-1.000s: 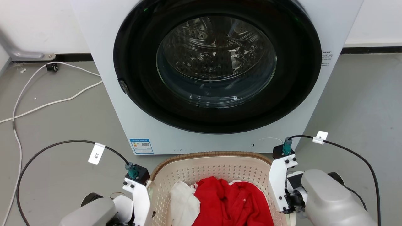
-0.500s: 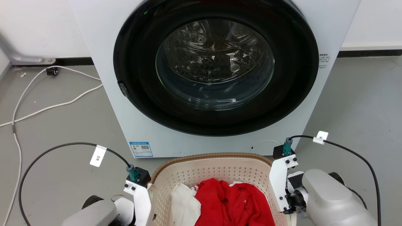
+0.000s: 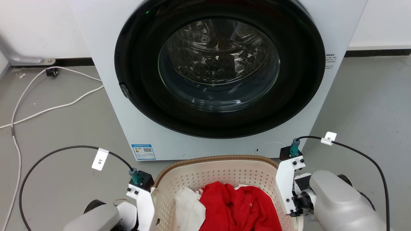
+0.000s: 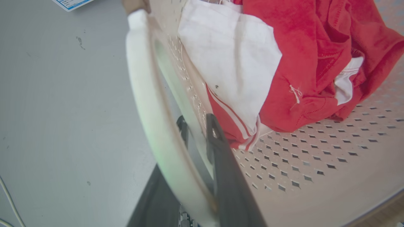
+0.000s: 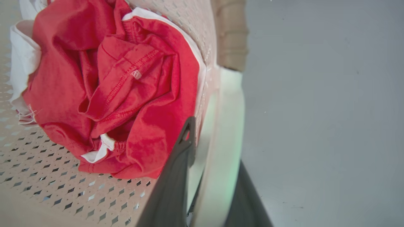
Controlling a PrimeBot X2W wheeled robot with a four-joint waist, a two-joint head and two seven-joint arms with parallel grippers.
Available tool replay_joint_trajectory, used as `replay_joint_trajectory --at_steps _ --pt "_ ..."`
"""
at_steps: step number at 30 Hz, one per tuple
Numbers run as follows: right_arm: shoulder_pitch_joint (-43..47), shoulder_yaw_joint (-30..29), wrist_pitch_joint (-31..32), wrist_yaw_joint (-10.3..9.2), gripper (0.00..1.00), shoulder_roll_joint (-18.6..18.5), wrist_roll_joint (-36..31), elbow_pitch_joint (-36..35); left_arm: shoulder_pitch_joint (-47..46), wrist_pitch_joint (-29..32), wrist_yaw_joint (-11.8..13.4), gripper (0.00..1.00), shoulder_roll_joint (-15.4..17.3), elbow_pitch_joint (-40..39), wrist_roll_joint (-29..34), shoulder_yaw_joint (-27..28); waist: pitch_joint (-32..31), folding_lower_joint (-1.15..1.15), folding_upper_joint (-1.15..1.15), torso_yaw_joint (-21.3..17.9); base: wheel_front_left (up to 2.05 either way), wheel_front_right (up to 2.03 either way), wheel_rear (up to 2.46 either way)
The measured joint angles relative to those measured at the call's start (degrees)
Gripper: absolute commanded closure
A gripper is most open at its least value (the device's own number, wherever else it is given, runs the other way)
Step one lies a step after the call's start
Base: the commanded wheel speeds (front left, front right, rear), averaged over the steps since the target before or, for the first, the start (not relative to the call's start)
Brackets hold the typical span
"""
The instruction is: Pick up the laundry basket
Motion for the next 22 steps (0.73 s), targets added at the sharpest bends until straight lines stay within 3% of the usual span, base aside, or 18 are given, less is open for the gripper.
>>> replay_joint_trajectory --at_steps 22 --pt "-0.77 2.4 0.44 0.0 1.0 -0.02 2.48 1.13 0.01 0.29 -0.01 1.0 -0.16 0.05 0.23 -0.02 0.08 0.0 0.0 0.32 0.0 0.0 0.0"
